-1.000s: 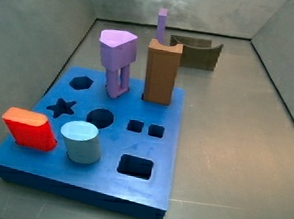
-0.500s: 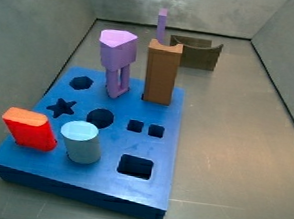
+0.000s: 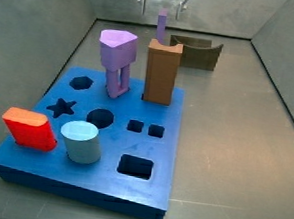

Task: Pick up the double-square object. Rotate the double-square object. Move to above the board. Insert the double-square object.
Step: Pick up the double-square object.

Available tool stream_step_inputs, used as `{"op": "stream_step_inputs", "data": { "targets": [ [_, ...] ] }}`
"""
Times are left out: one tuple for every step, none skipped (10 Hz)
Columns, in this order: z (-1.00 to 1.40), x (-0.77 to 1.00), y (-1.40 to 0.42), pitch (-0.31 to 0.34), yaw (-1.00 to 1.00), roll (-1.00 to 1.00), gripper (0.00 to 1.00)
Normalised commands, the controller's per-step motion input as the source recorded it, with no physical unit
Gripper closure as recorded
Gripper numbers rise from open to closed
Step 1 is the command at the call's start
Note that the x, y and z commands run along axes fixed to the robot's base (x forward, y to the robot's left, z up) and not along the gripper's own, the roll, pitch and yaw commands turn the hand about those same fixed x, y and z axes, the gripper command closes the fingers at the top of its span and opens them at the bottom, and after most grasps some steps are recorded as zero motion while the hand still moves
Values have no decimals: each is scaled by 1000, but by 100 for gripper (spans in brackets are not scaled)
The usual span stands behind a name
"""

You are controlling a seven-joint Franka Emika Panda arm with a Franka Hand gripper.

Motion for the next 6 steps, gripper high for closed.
{"op": "stream_step_inputs", "data": {
  "targets": [
    [-309,-6,103,-209,-69,-189,0],
    [-271,0,80,-14,-46,0,0],
    [-217,0,94,0,-40,23,0],
    [-220,0,89,0,-23,0,0],
    [-257,0,86,-11,-9,-9,0],
    [-180,0,83,-17,-20,-43,0]
  ]
}}
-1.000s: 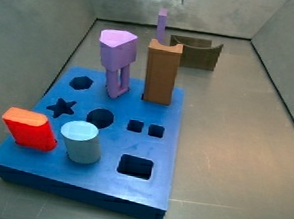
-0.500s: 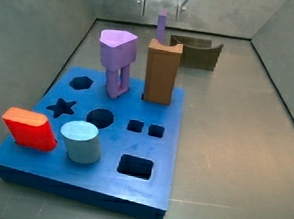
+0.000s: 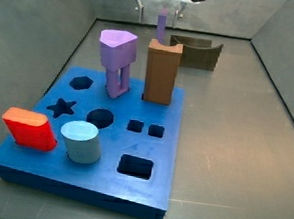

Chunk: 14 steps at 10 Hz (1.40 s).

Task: Pick up the double-square object. Rotate the double-square object. Move to above the board. Insert the double-square object.
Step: Pick up the double-square object.

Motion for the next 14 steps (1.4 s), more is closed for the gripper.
{"op": "stream_step_inputs", "data": {
  "targets": [
    [-54,0,51,-166,0,-166,0],
    [-40,0,31,-189,0,-120,0],
    [0,0,0,0,0,0,0],
    [0,0,0,0,0,0,100],
    [0,0,0,0,0,0,100],
    [0,0,0,0,0,0,100],
    [0,0,0,0,0,0,100],
    [0,0,0,0,0,0,100],
    [0,0,0,0,0,0,100],
    [0,0,0,0,0,0,100],
    [0,0,0,0,0,0,100],
    [0,0,0,0,0,0,100],
    [0,0,0,0,0,0,100],
    [0,0,0,0,0,0,100]
  ]
}}
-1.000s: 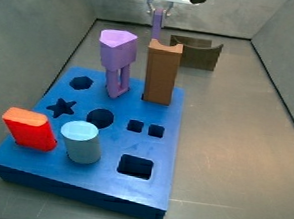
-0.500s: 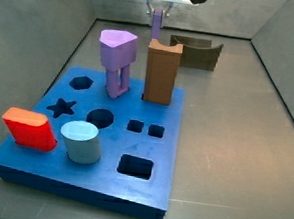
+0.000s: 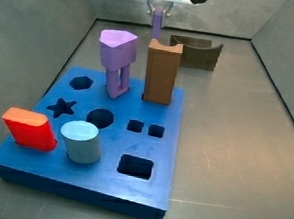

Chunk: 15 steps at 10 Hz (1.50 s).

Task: Pick up the double-square object. Rotate the double-square object. Move to above the board. Insert the double-square object.
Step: Rotate the double-square object.

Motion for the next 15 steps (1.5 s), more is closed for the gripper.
{"op": "stream_step_inputs", "data": {
  "targets": [
    [1000,-497,-422,0,0,0,100],
    [1000,-456,-437,-32,-101,4,100],
    [1000,-434,-395,-40,-85,24,100],
    [1000,-388,-349,-23,-50,46,100],
    [1000,-359,-336,-9,-36,54,100],
    [1000,-319,-305,39,-2,68,100],
    [1000,-297,-284,59,8,80,100],
    [1000,-270,-256,55,16,101,100],
    [1000,-256,-242,51,18,110,100],
    [1000,-225,-210,48,22,123,100],
    [1000,-205,-189,51,21,123,100],
    [1000,-178,-164,48,20,122,100],
    [989,-153,-140,47,19,116,100],
    [772,-96,-84,43,19,110,100],
    [604,-61,-49,44,20,102,100]
  ]
}}
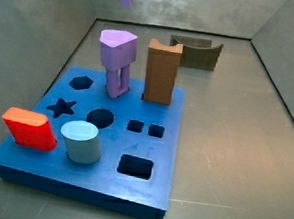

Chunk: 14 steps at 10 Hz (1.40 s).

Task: Pick up the double-square object. Rotate the double-square object. Move to above the board. Insert the double-square object.
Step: Rotate the double-square object.

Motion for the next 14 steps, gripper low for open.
{"op": "stream_step_inputs", "data": {
  "targets": [
    [438,-31,-25,54,20,84,100],
    [221,1,-12,78,23,72,100],
    [0,0,0,83,-1000,53,100],
    [-70,23,1,81,-1000,44,100],
    [-35,30,20,82,-1000,27,100],
    [-17,33,19,92,-1000,33,100],
    [-16,33,19,97,-896,34,100],
    [-9,36,15,93,-474,26,100],
    [-6,37,14,91,-330,24,100],
    [0,56,5,0,-1000,0,100],
    [1,56,2,-1,-1000,-3,100],
    [-3,52,7,0,-1000,-5,100],
    [-6,49,6,1,-1000,-6,100],
    [-9,45,7,2,-1000,-7,100]
  ]
}}
